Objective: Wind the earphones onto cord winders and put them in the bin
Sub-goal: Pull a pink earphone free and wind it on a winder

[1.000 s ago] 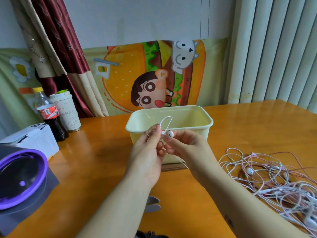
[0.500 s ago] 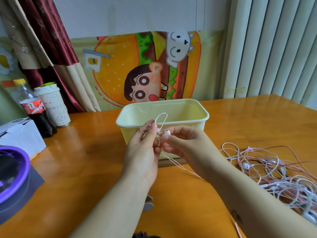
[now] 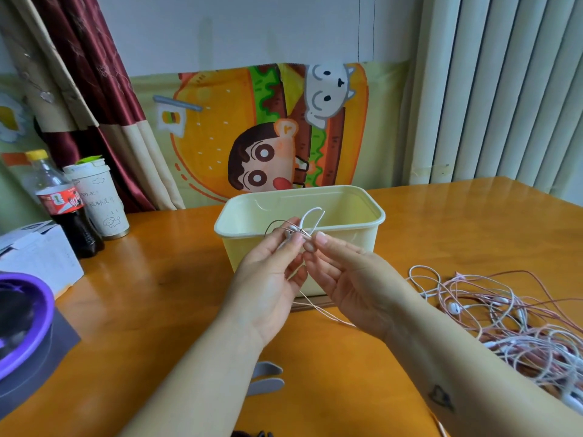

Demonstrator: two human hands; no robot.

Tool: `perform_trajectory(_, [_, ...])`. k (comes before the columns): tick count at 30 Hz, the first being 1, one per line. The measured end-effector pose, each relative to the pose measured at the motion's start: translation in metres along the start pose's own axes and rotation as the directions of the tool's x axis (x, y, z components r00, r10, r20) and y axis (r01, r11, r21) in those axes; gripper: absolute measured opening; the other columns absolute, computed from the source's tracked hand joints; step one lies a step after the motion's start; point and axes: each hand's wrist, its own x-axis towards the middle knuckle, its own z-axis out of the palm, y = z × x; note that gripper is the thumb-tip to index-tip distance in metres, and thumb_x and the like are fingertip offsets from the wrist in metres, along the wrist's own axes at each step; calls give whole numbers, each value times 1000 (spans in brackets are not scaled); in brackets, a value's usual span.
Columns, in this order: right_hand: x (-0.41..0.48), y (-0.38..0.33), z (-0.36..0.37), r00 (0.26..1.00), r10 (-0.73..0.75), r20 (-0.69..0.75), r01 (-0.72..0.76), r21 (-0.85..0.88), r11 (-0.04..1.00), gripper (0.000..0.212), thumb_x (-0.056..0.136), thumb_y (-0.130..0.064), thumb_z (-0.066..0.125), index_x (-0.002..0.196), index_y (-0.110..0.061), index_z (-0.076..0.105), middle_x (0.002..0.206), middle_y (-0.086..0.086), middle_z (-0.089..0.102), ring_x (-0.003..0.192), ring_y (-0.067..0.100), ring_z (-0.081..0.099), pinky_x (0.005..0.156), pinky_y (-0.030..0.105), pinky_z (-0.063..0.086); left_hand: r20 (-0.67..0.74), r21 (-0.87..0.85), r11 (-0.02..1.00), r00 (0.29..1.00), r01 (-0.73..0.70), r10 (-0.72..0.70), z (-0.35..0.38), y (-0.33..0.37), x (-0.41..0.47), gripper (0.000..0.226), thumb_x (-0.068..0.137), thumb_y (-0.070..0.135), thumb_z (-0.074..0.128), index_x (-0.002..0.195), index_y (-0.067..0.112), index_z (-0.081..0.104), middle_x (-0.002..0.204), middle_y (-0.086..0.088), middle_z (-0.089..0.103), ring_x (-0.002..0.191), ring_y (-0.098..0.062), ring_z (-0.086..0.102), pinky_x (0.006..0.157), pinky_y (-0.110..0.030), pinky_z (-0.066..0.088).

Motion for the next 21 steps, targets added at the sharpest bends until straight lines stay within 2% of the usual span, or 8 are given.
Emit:
perform_trajectory(5, [-1,0,-1,1000,-24,-12,24,-54,998,29,73,-10,67,100,1,68,86,11,73,71,13,70,76,22,56,-2,148,988,999,-46,47,-3,1,0,24,94,15,55,112,23,68,89,7,74,78,-1,69,68,-18,49])
perform_trajectory(10, [-5,-3,1,997,-81,2,80,-190,978,25,71,-13,68,94,-3,68,83,8,73,71,11,70,70,19,57,-12,231,966,993,-112,117,-4,3,-1,19,93,16,58,104,23,71,88,8,75,81,-1,69,72,-19,49])
perform_trajectory(15, [-6,-8,-1,985,-170,-13,152,-385,910,32,66,-25,70,93,-7,68,80,7,71,67,11,67,66,20,56,-21,231,965,991,-125,133,-5,5,1,17,92,14,60,98,22,73,75,7,70,77,-3,64,71,-19,51])
perform_trajectory(21, [-5,-10,-4,994,-112,-15,97,-390,916,29,71,-24,68,92,-4,68,72,5,67,67,14,65,66,21,56,-33,324,935,985,-147,167,-5,2,1,15,91,22,62,101,27,71,81,11,72,82,-2,66,74,-20,47])
